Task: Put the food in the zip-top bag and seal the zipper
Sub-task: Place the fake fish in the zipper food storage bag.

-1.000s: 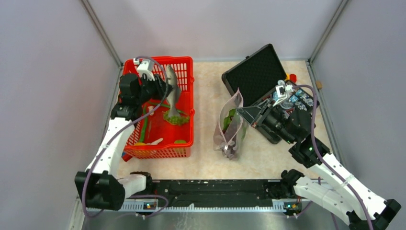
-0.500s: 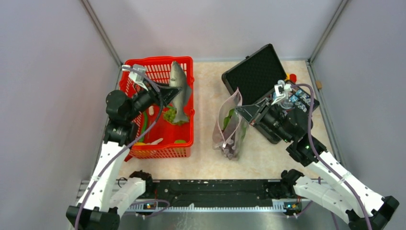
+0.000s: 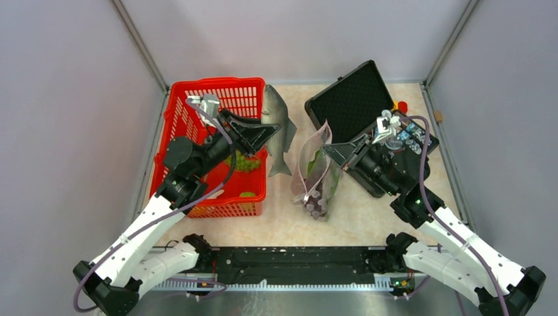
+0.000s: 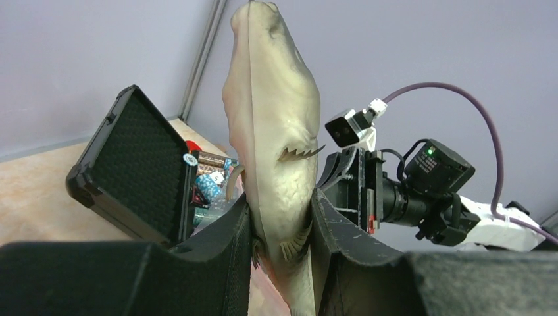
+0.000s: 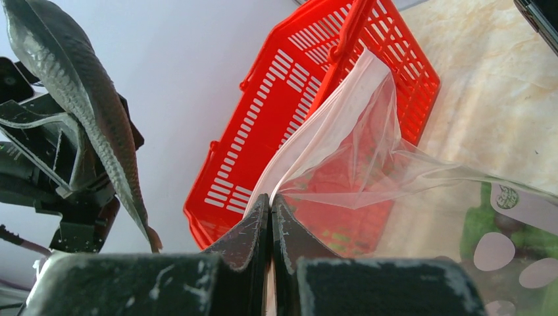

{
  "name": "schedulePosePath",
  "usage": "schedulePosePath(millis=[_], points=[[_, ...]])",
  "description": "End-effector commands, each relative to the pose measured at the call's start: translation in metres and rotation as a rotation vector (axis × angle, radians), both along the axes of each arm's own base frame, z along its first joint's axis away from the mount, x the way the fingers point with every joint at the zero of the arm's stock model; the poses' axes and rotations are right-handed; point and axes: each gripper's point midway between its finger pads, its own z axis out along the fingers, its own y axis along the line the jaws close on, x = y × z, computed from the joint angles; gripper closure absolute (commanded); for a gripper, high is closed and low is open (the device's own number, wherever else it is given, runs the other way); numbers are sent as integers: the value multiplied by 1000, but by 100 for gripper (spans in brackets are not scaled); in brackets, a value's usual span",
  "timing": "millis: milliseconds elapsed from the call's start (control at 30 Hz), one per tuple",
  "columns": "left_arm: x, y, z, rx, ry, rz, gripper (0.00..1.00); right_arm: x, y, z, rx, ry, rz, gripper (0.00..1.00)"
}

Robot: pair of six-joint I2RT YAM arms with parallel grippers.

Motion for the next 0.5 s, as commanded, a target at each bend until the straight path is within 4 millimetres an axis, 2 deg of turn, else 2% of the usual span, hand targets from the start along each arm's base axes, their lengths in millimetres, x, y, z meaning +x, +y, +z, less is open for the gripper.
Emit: schedulePosePath(millis=[0,167,367,467], points=[[3,7,29,-116,-50,106,71,0,0,23,73,-51,2,100],[2,6,31,-176,-33,173,72,2,-2,22,71,-44,-13,100],[9,-15,16,-138,-4,260,73,4,-2,21,62,-48,-38,100],[11,-20,17,-131,-15,319,73,6,-1,18,35,-40,-61,100]])
